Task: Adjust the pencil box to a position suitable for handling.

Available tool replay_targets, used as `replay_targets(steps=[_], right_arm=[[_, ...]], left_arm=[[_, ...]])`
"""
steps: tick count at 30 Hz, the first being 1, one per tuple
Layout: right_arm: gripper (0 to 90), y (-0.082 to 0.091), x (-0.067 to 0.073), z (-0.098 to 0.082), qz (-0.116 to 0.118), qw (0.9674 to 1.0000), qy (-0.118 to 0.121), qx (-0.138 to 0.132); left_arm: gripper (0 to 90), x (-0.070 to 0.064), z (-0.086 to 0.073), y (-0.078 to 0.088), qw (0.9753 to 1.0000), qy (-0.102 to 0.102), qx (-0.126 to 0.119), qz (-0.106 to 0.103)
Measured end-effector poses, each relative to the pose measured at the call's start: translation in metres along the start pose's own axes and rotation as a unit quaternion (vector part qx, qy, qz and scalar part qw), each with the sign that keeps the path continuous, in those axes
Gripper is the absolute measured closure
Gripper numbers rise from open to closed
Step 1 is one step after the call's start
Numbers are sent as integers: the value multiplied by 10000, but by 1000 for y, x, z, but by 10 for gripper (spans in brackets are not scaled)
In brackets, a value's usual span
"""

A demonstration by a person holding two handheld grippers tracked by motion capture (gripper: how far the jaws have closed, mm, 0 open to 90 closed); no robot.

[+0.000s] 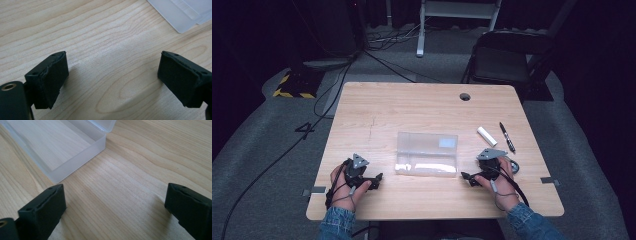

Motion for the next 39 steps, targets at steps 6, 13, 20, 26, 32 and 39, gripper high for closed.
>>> replay_targets(steps=[6, 13, 20, 26, 32, 39], right_arm=[[207, 2, 2, 4, 67, 9999, -24, -93], [285, 13, 10, 16, 264, 9994, -45, -209], [355, 13, 27, 31, 528, 9986, -11, 81], [393, 7, 37, 40, 631, 9979, -58, 113], [416, -9, 38, 40, 519, 9983, -58, 247], [425, -13, 34, 33, 462, 9978, -70, 461]], left_arm=[[103, 0, 0, 0, 10000, 5, -5, 1], [102, 0, 0, 0, 10000, 0, -8, 8], [102, 0, 0, 0, 10000, -2, -13, 9], [102, 0, 0, 0, 10000, -2, -7, 9], [102, 0, 0, 0, 10000, 0, -10, 5], [102, 0, 0, 0, 10000, -2, -12, 9]])
Point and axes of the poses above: each handheld gripper's, and its own axes: y roughly backward along the jaws, z roughly out of its top, x roughly to its left, the point moved 8 cm from there along -y, roughly forward along the jaws, and after that the axes turned 12 degrees about -y, right-handed, at the moved point
